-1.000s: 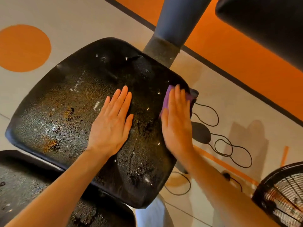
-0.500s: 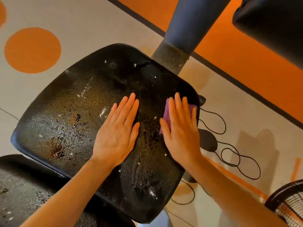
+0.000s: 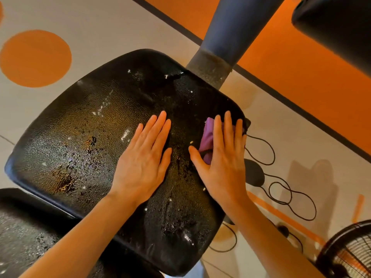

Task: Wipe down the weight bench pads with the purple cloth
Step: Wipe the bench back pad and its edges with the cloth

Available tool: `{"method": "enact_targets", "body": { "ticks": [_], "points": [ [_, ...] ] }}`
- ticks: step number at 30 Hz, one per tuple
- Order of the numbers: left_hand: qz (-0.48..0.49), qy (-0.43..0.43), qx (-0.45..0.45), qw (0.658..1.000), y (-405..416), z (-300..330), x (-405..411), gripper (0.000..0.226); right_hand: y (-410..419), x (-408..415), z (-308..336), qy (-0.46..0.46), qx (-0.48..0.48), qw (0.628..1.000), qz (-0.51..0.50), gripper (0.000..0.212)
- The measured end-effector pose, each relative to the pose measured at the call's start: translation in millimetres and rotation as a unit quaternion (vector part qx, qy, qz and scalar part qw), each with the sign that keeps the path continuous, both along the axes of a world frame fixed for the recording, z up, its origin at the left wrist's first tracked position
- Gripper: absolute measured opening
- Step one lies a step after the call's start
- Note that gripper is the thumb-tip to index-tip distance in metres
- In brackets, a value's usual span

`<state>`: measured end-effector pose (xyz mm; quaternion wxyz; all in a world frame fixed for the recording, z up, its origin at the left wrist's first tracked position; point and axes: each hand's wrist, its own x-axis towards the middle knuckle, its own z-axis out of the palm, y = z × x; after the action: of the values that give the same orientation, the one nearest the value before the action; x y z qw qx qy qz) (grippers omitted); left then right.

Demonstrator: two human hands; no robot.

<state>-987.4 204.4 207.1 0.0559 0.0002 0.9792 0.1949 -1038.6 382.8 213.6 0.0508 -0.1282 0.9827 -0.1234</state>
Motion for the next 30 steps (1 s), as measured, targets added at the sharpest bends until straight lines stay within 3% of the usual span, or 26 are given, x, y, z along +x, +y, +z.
{"method": "enact_targets", "body": {
  "ticks": [7,9,12,18,22,24,28,30],
  "points": [
    [0.023,0.003,0.018,1.000,-26.7,9.1,16.7,0.059,12.6,6.6,17.5,0.117,-0.069,0.991,-0.008,0.042],
    [0.032,0.006,0.014,0.999,-34.4,8.8,19.9,0.059,10.9,-4.4,18.3,0.071,-0.082,0.994,-0.009,0.049],
    [0.047,0.014,0.007,0.999,-42.9,6.0,21.2,0.058,0.9,8.2,3.2,0.004,-0.021,0.999,0.027,0.068],
    [0.055,0.018,-0.015,0.998,-48.3,1.1,24.3,0.059,2.4,-15.1,-9.6,0.014,0.053,0.997,0.049,0.052],
    [0.062,0.017,-0.021,0.998,-47.0,0.2,25.0,0.059,-20.0,-85.3,-20.3,0.045,0.039,0.997,-0.054,0.046],
    [0.062,0.021,-0.017,0.998,-46.7,-0.1,24.1,0.059,-30.5,-79.2,-18.5,0.036,0.004,0.995,-0.091,0.046],
    [0.070,0.020,-0.010,0.997,-47.0,1.4,23.9,0.059,-23.8,22.3,-8.0,-0.023,-0.035,0.996,0.081,0.051],
    [0.070,0.016,-0.013,0.997,-46.9,2.4,24.4,0.059,-15.8,-11.0,-13.8,-0.022,-0.022,0.995,0.098,0.050]
  ]
}}
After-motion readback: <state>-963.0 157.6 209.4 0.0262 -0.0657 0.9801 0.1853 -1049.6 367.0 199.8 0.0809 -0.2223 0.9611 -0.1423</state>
